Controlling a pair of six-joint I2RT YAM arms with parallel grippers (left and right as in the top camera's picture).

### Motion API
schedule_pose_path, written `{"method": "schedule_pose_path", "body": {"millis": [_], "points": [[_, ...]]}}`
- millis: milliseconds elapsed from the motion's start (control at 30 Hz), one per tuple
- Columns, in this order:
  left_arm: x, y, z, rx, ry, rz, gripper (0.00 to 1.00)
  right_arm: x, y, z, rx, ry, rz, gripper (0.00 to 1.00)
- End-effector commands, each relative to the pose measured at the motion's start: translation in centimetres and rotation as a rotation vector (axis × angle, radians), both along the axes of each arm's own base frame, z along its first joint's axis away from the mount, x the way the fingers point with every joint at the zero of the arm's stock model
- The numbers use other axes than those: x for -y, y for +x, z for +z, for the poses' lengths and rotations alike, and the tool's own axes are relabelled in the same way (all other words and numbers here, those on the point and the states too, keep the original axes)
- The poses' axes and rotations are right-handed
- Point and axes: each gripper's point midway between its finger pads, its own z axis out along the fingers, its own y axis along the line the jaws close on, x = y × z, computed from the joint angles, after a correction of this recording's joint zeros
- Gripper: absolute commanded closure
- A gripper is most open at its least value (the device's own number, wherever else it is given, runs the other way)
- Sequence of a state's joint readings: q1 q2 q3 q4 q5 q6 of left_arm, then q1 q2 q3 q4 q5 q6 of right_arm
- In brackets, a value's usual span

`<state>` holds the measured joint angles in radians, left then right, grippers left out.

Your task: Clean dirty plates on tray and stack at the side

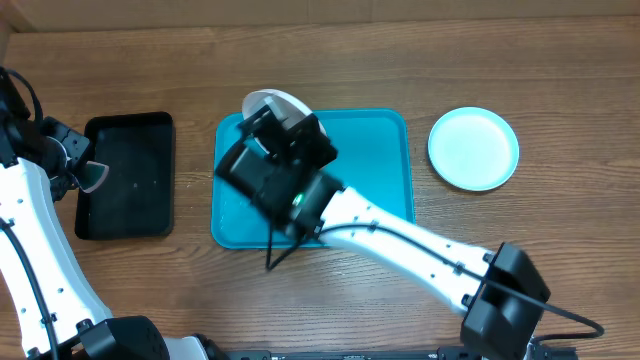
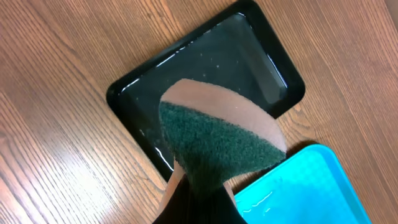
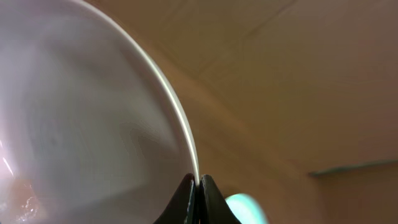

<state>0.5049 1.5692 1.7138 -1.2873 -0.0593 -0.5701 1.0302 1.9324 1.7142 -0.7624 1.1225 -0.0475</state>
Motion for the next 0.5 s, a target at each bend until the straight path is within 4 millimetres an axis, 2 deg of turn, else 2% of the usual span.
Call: {"method": "schedule_pose_path", "body": {"millis": [0,133,333,400,433,467], "points": [[0.4,0.3,-0.2,0.010,-0.027,-0.019,0.96,0.5,-1.9,6.7,0.177,-0.284,-0.047,0.96],[0.7,0.4,-0.4,0.007,-0.028,-0.026,0.96,-1.3,-3.1,7.9,0.186,-0.380,0.002,0.96],[0.8,0.4,-0.4,0.006,-0.028,-0.030,0.96,-1.8,-3.1,8.7,0.216,-0.339,-0.009,0.96],[0.8,0.4,-0.4,0.006,-0.028,-0.029,0.96,-1.3,-2.4,8.2,0.245,-0.191,-0.045,0.96],[0.8,0.4,-0.4,0.006,-0.028,-0.030,0.96,-1.1,-1.9,7.3,0.241,-0.105,-0.050,0.96],[0.8,0.4,-0.4,0.006,-0.028,-0.030,0.96,-1.0,-1.2,5.5,0.188,-0.038,-0.025,0.96]]}}
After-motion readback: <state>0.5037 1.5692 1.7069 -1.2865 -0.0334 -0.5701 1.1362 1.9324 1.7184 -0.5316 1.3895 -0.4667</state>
